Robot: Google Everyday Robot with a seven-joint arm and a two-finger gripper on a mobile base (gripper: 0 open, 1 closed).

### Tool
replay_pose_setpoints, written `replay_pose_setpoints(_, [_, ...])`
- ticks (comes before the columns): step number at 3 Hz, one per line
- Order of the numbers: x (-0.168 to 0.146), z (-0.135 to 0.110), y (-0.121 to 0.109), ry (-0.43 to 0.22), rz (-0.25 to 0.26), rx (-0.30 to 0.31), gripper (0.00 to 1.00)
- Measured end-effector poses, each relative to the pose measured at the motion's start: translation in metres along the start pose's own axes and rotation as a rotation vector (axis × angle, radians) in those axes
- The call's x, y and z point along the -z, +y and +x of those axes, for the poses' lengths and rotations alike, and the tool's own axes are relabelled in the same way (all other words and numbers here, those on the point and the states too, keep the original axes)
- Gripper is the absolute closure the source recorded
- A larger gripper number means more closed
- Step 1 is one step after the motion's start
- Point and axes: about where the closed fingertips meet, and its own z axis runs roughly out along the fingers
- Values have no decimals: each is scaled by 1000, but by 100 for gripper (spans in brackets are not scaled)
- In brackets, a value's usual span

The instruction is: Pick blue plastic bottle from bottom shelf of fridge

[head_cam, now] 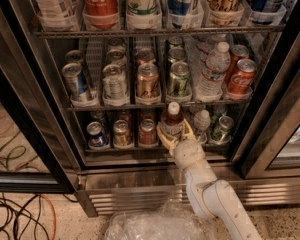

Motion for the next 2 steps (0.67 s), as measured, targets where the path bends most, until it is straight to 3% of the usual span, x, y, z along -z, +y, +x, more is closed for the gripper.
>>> replay_pose_setpoints(2, [51,-28,59,-8,-258,-32,100])
